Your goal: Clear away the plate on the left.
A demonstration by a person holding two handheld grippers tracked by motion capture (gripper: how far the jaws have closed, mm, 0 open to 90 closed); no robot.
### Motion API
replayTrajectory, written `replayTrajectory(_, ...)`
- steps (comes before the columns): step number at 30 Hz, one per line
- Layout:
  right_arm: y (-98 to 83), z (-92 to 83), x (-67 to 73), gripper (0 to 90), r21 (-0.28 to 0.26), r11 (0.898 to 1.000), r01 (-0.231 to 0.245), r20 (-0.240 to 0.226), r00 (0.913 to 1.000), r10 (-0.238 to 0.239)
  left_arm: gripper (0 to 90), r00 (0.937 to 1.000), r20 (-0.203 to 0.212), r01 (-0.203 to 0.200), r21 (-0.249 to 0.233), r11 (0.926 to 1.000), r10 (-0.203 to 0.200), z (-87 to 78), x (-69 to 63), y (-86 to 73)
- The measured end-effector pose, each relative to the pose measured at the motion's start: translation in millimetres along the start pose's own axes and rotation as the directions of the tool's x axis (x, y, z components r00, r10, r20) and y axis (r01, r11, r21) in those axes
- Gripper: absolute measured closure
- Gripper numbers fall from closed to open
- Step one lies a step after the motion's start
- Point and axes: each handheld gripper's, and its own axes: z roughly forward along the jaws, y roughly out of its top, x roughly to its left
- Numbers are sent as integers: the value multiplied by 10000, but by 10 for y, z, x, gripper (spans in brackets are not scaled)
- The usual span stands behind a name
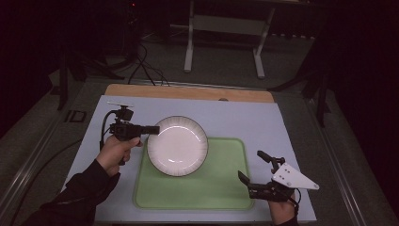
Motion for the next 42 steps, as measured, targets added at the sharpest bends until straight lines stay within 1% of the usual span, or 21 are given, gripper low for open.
replayTrajectory(3, 0, -6, -2, 103, -17, 10000, -11, 5, 10000, 11, 827, 9999, 155, 20, 87, 10000, -21, 56, -50, -4)
replayTrajectory(4, 0, -7, -4, 103, -21, 10000, -26, -1, 10000, 26, 828, 9997, 223, -50, 190, 9998, 45, 78, -66, -5)
replayTrajectory(8, 1, -6, -4, 103, -40, 10000, -29, -9, 10000, 29, 827, 9996, 195, -226, 340, 9992, 219, 159, -135, -24)
replayTrajectory(13, 2, -10, -4, 103, -70, 10000, -11, -3, 10000, 11, 827, 9995, 296, -68, 510, 9987, 53, 260, -130, -67)
replayTrajectory(14, 1, -10, -4, 103, -68, 10000, -32, -8, 10000, 32, 828, 9997, 247, -41, 488, 9988, 29, 279, -132, -78)
replayTrajectory(15, 1, -9, -5, 103, -60, 10000, -46, -11, 10000, 46, 827, 9995, 305, -93, 565, 9984, 76, 301, -134, -81)
replayTrajectory(17, 1, -7, -6, 103, -54, 10000, -50, -15, 10000, 50, 826, 9996, 273, -108, 590, 9982, 92, 338, -144, -96)
replayTrajectory(18, 1, -6, -6, 103, -56, 10000, -53, -20, 10000, 53, 826, 9994, 295, -196, 652, 9977, 177, 357, -147, -102)
replayTrajectory(19, 1, -6, -6, 103, -56, 10000, -50, -20, 10000, 50, 826, 9995, 294, -126, 647, 9978, 107, 377, -148, -112)
replayTrajectory(23, 0, -4, -5, 103, -41, 10000, -41, -31, 10000, 41, 826, 9996, 269, -108, 810, 9967, 87, 459, -131, -142)
replayTrajectory(24, 0, -4, -5, 103, -43, 10000, -44, -30, 10000, 44, 826, 9998, 196, -24, 794, 9968, 8, 478, -125, -155)
replayTrajectory(27, 0, -3, -6, 103, -40, 10000, -46, -31, 10000, 45, 826, 10000, 97, -10, 937, 9956, 1, 540, -113, -193)
replayTrajectory(29, -2, 0, -8, 103, -17, 10000, -38, -26, 10000, 38, 826, 9999, 112, -82, 1007, 9949, 71, 586, -107, -227)
replayTrajectory(31, -3, 1, -7, 103, -14, 10000, -43, -41, 10000, 43, 826, 9999, 25, -162, 1169, 9930, 160, 624, -106, -251)
replayTrajectory(33, -2, 0, -6, 103, -13, 10000, -22, -43, 10000, 22, 823, 9999, -57, -106, 1209, 9926, 114, 651, -90, -262)
replayTrajectory(34, -2, 1, -6, 103, -13, 10000, -14, -42, 10000, 14, 823, 10000, -90, -19, 1217, 9926, 30, 661, -74, -268)
replayTrajectory(38, -3, 4, -6, 103, 5, 10000, -16, -49, 10000, 16, 824, 9998, -134, 127, 1349, 9908, -110, 701, -16, -295)
replayTrajectory(40, -4, 6, -5, 103, 13, 10000, -15, -62, 10000, 16, 824, 9995, -177, 274, 1404, 9897, -251, 728, 11, -314)
replayTrajectory(42, -5, 9, -6, 103, 33, 10000, -41, -64, 10000, 41, 824, 9993, -226, 315, 1456, 9888, -285, 755, 27, -334)
